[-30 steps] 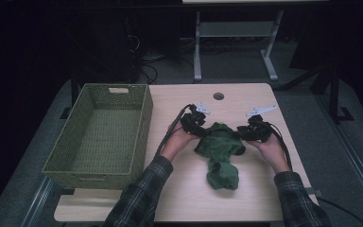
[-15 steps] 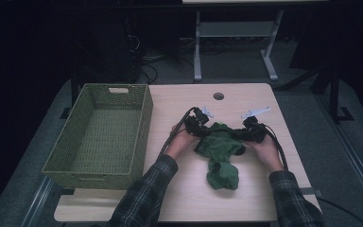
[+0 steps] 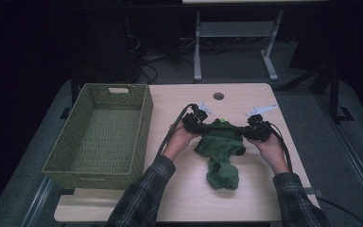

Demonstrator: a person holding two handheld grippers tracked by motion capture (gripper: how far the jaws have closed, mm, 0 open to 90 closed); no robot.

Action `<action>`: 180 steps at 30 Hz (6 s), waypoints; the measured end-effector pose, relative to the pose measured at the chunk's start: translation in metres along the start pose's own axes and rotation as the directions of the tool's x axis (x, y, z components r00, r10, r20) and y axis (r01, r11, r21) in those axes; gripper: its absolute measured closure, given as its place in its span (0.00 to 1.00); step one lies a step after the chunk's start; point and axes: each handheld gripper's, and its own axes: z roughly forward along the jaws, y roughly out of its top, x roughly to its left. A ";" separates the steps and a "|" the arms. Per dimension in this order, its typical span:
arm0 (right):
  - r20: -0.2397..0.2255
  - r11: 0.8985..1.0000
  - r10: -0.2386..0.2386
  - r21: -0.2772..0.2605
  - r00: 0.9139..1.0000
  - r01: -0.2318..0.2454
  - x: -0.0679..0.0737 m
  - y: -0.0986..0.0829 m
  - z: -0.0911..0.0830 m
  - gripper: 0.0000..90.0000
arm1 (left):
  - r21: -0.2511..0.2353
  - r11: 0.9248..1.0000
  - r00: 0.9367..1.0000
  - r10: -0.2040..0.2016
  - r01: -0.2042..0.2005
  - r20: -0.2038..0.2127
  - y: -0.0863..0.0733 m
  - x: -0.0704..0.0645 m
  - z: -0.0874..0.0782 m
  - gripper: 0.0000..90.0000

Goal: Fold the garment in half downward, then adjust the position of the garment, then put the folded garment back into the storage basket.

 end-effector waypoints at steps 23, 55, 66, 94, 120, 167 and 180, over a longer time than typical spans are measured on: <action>-0.024 0.987 -0.138 -0.089 0.990 0.135 0.054 -0.001 -0.067 0.97 | -0.136 0.988 0.996 0.081 -0.074 0.045 -0.007 -0.049 -0.068 0.96; -0.164 0.976 -0.193 -0.130 0.967 0.173 0.099 -0.074 -0.089 0.96 | -0.210 0.969 0.966 0.169 -0.127 0.195 -0.077 -0.104 -0.083 0.96; -0.208 0.980 -0.196 -0.089 0.958 0.181 0.106 -0.094 -0.084 0.96 | -0.170 0.974 0.945 0.191 -0.150 0.266 -0.094 -0.120 -0.066 0.96; -0.272 0.990 -0.140 -0.005 0.952 0.144 0.102 -0.117 -0.079 0.64 | -0.096 0.989 0.914 0.143 -0.114 0.381 -0.105 -0.134 -0.056 0.58; -0.207 0.985 -0.140 0.075 0.968 0.158 0.096 -0.098 -0.048 1.00 | -0.042 0.993 0.959 0.114 -0.107 0.261 -0.094 -0.117 -0.042 0.99; -0.199 0.996 -0.075 0.029 0.977 0.083 0.036 -0.032 -0.002 1.00 | -0.033 0.991 0.894 0.130 -0.128 0.430 -0.090 -0.162 -0.039 0.99; -0.251 0.992 -0.085 0.070 0.964 0.106 0.038 -0.039 -0.002 1.00 | -0.001 0.991 0.930 0.128 -0.136 0.345 -0.089 -0.154 -0.023 0.99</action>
